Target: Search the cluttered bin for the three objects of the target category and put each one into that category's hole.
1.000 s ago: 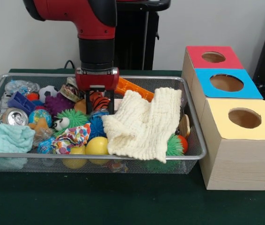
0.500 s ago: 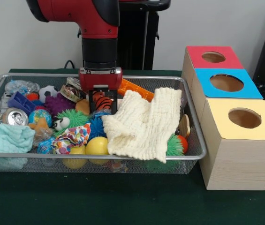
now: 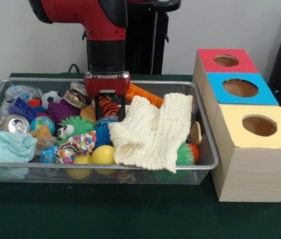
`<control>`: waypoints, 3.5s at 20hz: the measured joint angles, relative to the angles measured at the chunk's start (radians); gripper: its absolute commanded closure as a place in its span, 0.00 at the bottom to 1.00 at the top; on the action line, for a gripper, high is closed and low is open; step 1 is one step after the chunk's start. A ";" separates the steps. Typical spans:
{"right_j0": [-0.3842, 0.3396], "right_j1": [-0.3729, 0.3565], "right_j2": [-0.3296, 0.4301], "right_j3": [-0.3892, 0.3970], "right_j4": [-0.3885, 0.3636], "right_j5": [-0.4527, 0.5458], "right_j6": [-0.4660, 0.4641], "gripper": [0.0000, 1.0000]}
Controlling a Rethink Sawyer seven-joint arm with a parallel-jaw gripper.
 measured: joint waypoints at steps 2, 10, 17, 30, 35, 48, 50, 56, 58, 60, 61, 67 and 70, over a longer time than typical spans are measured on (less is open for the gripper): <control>0.000 0.000 0.000 0.000 0.000 0.000 0.000 0.00; 0.000 0.000 0.000 0.003 0.000 -0.004 0.000 1.00; 0.009 0.000 -0.013 0.010 0.000 -0.010 0.000 1.00; 0.007 -0.036 -0.014 0.058 0.000 -0.009 0.000 1.00; 0.002 -0.107 -0.010 0.128 0.004 -0.009 0.000 1.00; -0.037 -0.301 0.027 0.272 0.101 0.019 0.000 1.00; -0.032 -0.301 0.027 0.287 0.119 0.019 0.000 1.00; 0.035 -0.274 0.026 0.320 0.165 -0.014 0.007 1.00; 0.063 -0.262 0.025 0.333 0.178 -0.042 0.013 1.00; 0.087 -0.253 0.024 0.347 0.191 -0.072 0.021 1.00; 0.109 -0.244 0.024 0.360 0.202 -0.102 0.032 1.00; 0.175 -0.225 0.024 0.422 0.245 -0.195 0.103 1.00; 0.193 -0.228 0.024 0.456 0.256 -0.207 0.143 1.00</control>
